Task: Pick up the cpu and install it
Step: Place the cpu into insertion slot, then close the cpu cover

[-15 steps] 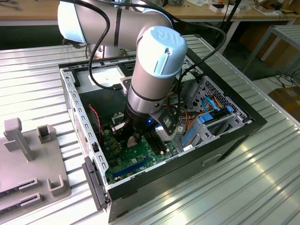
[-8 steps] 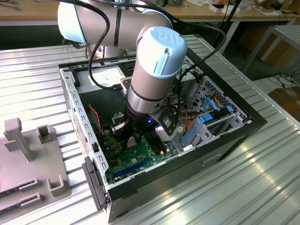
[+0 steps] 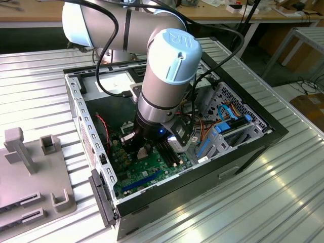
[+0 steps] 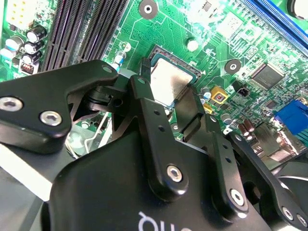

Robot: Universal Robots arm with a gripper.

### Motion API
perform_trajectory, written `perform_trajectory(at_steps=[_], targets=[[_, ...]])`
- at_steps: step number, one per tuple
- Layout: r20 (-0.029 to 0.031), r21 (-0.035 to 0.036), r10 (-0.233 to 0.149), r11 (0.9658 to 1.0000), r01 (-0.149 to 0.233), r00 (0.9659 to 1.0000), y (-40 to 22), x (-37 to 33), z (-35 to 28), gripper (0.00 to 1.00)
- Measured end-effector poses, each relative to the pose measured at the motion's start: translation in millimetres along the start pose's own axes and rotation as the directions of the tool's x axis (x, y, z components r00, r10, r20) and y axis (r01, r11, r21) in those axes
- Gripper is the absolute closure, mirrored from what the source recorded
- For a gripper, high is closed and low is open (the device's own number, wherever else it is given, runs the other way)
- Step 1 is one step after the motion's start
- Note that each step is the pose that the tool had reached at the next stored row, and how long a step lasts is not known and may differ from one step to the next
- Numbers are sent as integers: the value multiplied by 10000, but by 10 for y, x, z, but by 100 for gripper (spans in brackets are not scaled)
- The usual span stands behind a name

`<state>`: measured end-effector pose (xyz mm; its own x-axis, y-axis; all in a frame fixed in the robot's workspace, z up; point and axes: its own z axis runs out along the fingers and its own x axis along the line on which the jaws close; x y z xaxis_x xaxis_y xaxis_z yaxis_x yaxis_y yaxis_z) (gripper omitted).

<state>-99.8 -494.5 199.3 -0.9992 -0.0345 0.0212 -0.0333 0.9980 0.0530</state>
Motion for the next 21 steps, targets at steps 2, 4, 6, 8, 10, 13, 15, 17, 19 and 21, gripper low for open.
perform_trajectory(at_steps=[2, 4, 6, 8, 10, 13, 15, 17, 19, 21], targets=[[0, 0, 0, 10000, 0, 10000, 0, 0, 0, 55], [1, 0, 0, 10000, 0, 10000, 0, 0, 1, 41], [-5, 0, 1, 10000, -1, 10000, 7, 1, -128, 41], [-9, 1, 1, 10000, -1, 10000, 8, 1, -155, 73], [-9, 0, 1, 10000, -1, 10000, 9, 2, -170, 85], [-7, -4, 0, 10000, 0, 10000, 10, 1, -178, 89], [-9, 0, 1, 10000, -1, 10000, 10, 2, -182, 89], [-9, -1, 1, 10000, -1, 10000, 10, 2, -190, 89], [-8, -1, 0, 10000, 0, 10000, 11, 2, -194, 89], [-9, -1, 0, 10000, 0, 10000, 11, 2, -197, 89]])
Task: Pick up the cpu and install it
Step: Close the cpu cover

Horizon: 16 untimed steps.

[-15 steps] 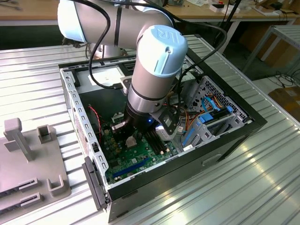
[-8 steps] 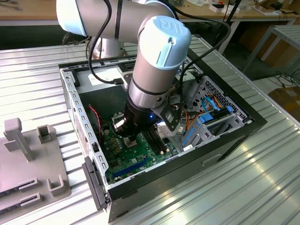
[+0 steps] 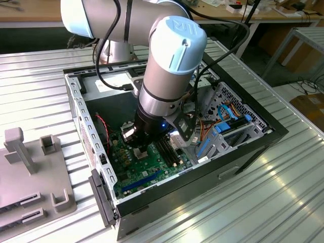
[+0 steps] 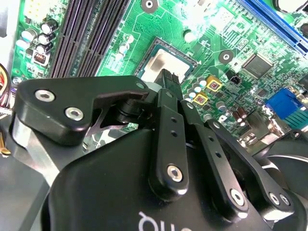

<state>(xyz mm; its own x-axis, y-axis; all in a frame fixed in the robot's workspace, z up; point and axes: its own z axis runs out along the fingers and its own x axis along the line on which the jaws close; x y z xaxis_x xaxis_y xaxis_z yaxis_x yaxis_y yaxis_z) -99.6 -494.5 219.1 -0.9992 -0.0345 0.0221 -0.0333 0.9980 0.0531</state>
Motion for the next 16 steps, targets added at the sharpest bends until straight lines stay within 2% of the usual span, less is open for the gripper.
perform_trajectory(at_steps=[16], targets=[[-8, 5, -138, 9999, 138, 9999, 1, -16, -26, 89]])
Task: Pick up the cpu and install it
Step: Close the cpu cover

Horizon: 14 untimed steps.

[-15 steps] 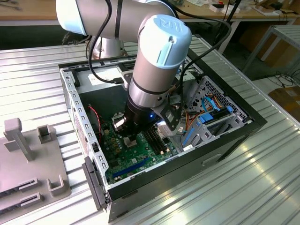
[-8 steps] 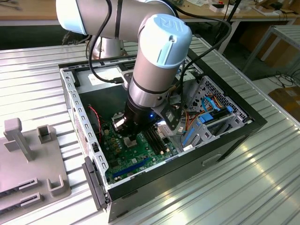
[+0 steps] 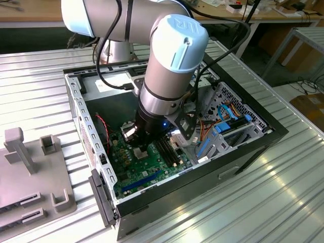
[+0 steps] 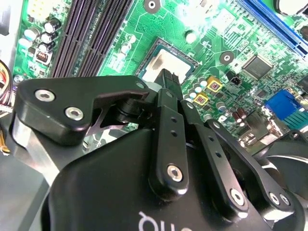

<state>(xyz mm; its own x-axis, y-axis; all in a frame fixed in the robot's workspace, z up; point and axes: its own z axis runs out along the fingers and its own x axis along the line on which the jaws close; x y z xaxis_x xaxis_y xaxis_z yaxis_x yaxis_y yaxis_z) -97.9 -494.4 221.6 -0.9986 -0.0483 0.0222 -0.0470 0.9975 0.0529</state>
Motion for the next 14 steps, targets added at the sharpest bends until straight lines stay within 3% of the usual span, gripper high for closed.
perform_trajectory(at_steps=[5, 11, 14], targets=[[0, -1, -1, 10000, 1, 10000, 5, 2, -96, 89], [1, -1, -19, 10000, 19, 10000, 5, 0, -108, 89], [-37, 13, -699, 9976, 699, 9975, 5, 1, -108, 89]])
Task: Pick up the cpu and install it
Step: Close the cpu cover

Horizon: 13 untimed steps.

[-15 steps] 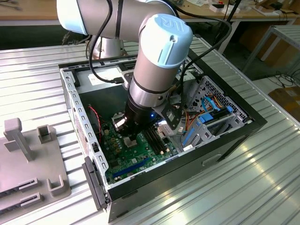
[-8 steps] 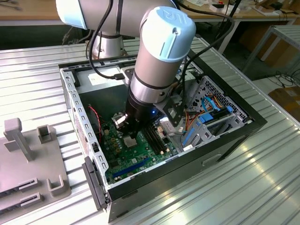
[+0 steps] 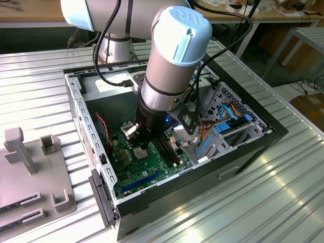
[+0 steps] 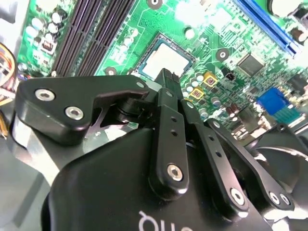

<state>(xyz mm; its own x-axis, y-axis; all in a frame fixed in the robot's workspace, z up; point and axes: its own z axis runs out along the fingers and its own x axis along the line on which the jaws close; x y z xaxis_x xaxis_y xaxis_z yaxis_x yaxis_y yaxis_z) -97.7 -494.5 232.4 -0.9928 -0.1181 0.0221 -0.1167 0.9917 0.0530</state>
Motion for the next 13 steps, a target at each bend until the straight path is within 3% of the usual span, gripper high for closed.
perform_trajectory(at_steps=[2, 9, 13], targets=[[-18, 4, -361, 9993, 361, 9993, -2, -21, 0, 89], [-12, 6, -392, 9992, 392, 9992, 27, -119, -10, 89], [-12, 8, -392, 9992, 392, 9992, 39, -131, -9, 89]])
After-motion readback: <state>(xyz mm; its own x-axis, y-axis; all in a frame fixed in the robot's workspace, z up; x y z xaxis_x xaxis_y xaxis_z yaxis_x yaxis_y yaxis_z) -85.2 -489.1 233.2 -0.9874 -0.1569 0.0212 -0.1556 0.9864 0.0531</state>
